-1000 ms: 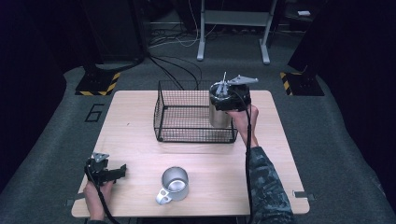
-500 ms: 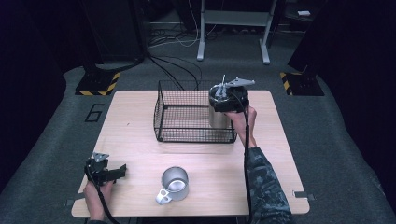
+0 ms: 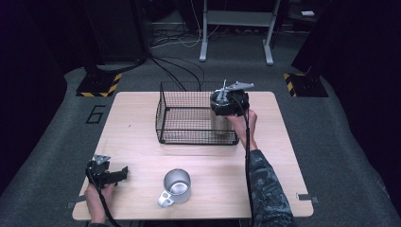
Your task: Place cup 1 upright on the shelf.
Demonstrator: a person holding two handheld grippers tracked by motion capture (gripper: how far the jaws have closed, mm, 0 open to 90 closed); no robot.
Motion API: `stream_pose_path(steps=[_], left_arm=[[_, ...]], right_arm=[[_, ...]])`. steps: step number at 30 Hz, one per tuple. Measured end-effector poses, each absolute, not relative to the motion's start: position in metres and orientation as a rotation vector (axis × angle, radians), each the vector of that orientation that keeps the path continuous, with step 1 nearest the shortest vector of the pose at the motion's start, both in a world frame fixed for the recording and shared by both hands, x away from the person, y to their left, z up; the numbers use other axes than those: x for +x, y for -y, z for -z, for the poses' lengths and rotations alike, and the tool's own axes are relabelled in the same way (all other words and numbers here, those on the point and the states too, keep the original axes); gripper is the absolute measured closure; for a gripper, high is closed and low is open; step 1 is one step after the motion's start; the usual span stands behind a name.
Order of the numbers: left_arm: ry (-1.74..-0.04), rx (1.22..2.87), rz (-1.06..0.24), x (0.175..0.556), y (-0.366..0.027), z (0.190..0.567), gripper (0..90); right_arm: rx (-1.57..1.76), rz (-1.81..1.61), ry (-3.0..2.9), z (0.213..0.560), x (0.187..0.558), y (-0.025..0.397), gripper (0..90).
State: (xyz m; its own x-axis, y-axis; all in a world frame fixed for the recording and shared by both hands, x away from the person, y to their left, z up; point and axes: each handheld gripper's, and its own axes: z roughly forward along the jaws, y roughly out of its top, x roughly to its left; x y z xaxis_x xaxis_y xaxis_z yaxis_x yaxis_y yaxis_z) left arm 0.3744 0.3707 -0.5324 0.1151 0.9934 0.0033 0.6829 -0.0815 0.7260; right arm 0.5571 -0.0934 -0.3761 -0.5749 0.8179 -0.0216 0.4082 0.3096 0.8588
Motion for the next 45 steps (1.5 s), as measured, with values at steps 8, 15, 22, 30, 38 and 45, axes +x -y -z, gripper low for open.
stream_pose_path(steps=[8, 15, 22, 30, 38, 45], left_arm=[[-1.624, 1.824, -0.707, 0.374, -0.371, 0.533, 1.1], [-1.626, 1.826, -0.708, 0.374, -0.371, 0.532, 1.1], [-1.626, 1.825, -0.707, 0.374, -0.371, 0.532, 1.2], [-1.626, 1.824, -0.706, 0.374, -0.371, 0.533, 1.2], [-1.625, 1.825, -0.706, 0.374, -0.371, 0.533, 1.2], [-1.626, 1.825, -0.707, 0.374, -0.371, 0.532, 1.2]], right_arm=[[1.109, -1.177, -2.132, 0.384, 0.561, 0.094, 3.5], [1.128, -1.166, -2.140, 0.390, 0.564, 0.095, 3.4], [1.126, -1.145, -2.144, 0.393, 0.564, 0.094, 3.4], [1.112, -1.146, -2.150, 0.393, 0.563, 0.093, 3.4], [1.112, -1.144, -2.166, 0.396, 0.564, 0.089, 3.4], [1.152, -1.153, -2.175, 0.397, 0.563, 0.089, 3.3]])
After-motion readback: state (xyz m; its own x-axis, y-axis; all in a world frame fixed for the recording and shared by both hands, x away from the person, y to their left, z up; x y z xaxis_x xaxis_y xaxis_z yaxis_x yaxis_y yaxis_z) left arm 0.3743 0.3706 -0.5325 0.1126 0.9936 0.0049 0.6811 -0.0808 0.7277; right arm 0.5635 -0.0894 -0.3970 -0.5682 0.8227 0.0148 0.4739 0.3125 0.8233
